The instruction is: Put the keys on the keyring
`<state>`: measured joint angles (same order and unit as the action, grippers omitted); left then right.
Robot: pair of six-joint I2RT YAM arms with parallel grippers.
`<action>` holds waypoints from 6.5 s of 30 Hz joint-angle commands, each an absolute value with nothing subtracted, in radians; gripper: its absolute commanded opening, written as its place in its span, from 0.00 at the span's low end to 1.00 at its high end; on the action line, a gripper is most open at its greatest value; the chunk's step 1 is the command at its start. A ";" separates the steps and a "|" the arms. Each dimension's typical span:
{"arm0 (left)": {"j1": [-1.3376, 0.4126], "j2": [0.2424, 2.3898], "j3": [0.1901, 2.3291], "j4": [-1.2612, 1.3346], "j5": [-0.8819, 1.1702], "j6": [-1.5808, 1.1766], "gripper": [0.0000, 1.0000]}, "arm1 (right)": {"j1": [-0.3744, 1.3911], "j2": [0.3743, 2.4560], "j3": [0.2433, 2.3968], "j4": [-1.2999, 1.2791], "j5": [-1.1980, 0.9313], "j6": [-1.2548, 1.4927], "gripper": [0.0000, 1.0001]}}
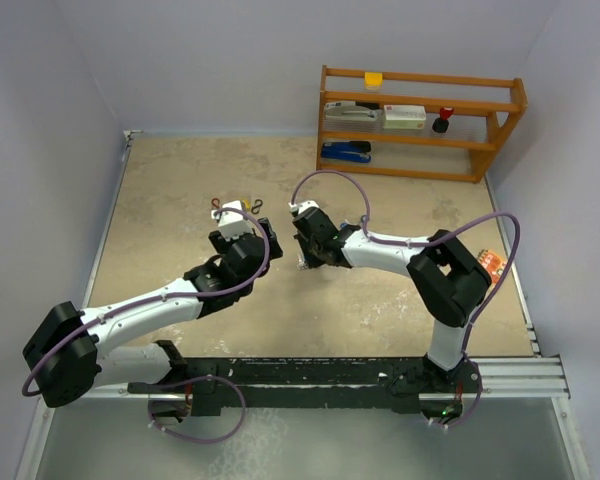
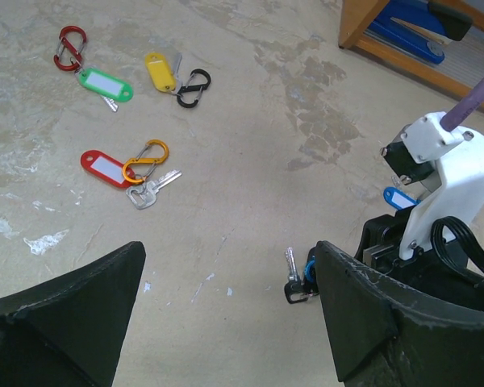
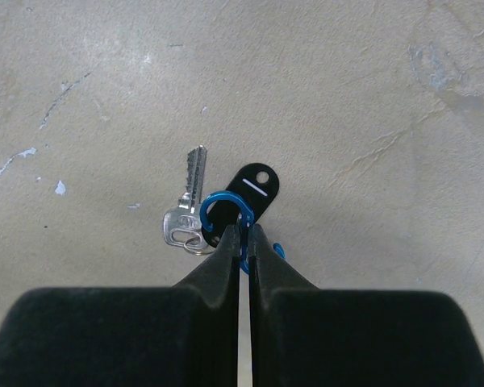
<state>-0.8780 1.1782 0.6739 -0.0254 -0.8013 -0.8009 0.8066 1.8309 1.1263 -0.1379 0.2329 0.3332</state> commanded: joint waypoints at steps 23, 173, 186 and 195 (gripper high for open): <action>-0.872 1.161 0.667 -0.008 -0.834 -0.804 0.83 | 0.834 1.750 1.061 -0.155 0.261 0.370 0.00; -0.863 1.112 0.646 -0.025 -0.845 -0.802 0.83 | 0.947 1.672 1.331 -0.708 0.634 0.236 0.00; -0.862 1.062 0.639 -0.065 -0.883 -0.803 0.83 | 0.979 1.782 1.443 -0.903 0.896 0.261 0.00; -0.847 0.999 0.635 -0.155 -0.973 -0.823 0.84 | 0.979 1.790 1.472 -0.970 0.903 0.246 0.00</action>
<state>-0.8616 1.0420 0.6411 -0.1143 -0.9028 -0.8051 0.9760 1.7885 1.4265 -0.9012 0.8555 0.2497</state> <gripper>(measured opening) 0.836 0.015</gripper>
